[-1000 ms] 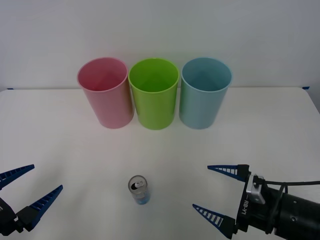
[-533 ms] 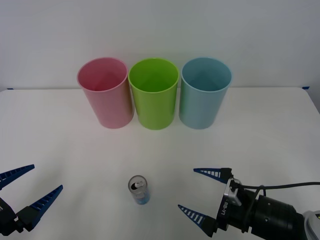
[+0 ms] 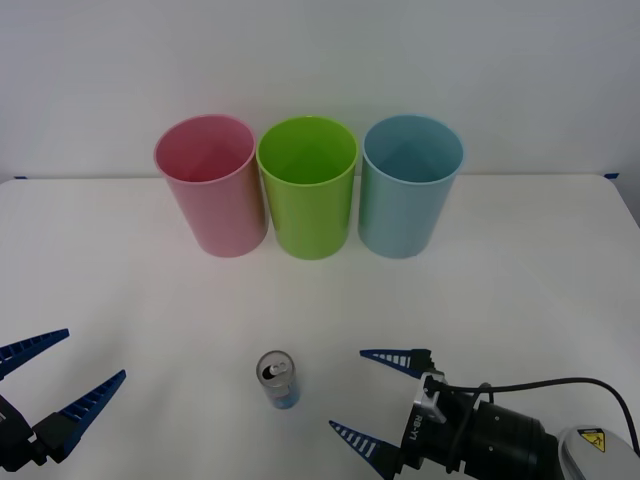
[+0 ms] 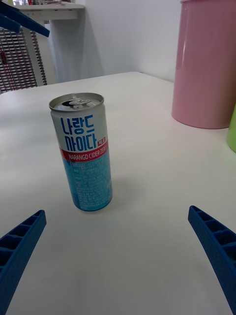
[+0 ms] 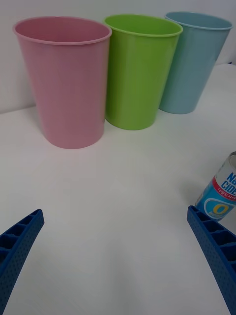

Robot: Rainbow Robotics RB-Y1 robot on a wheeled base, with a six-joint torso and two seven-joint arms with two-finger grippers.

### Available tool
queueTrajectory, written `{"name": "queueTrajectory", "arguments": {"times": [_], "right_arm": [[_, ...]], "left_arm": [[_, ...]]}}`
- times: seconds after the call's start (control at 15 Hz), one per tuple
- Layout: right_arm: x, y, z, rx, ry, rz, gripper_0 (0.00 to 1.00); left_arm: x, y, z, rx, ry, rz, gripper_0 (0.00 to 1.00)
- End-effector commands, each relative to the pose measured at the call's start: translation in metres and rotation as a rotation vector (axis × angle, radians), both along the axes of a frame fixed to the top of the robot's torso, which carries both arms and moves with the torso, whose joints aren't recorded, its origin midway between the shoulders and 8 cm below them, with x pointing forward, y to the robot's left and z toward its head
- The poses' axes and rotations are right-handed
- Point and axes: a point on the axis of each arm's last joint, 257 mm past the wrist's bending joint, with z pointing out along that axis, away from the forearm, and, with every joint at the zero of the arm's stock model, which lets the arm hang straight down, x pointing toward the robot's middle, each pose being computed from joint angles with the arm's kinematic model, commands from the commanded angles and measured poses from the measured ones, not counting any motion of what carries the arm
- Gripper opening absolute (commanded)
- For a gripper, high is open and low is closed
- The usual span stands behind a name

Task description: Put cans in the blue bin and PET bottles in the pink bin and trash in the green bin.

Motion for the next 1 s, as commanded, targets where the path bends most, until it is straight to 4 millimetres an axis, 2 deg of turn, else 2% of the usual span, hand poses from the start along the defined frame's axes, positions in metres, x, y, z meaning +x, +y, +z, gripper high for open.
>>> {"name": "queueTrajectory", "arguments": {"times": [0.07, 0.4, 0.73, 1.0], "right_arm": [[-0.001, 0.016, 0.000, 0.009, -0.005, 0.001, 1.00], [0.001, 0.052, 0.007, 0.043, -0.017, -0.002, 1.00], [0.003, 0.072, 0.012, 0.050, -0.036, -0.003, 1.00], [0.000, 0.087, 0.008, 0.042, -0.031, -0.008, 1.00]], "left_arm": [[0.000, 0.000, 0.000, 0.000, 0.000, 0.000, 1.00], [0.000, 0.000, 0.000, 0.000, 0.000, 0.000, 1.00], [0.000, 0.000, 0.000, 0.000, 0.000, 0.000, 1.00], [0.000, 0.000, 0.000, 0.000, 0.000, 0.000, 1.00]]}}
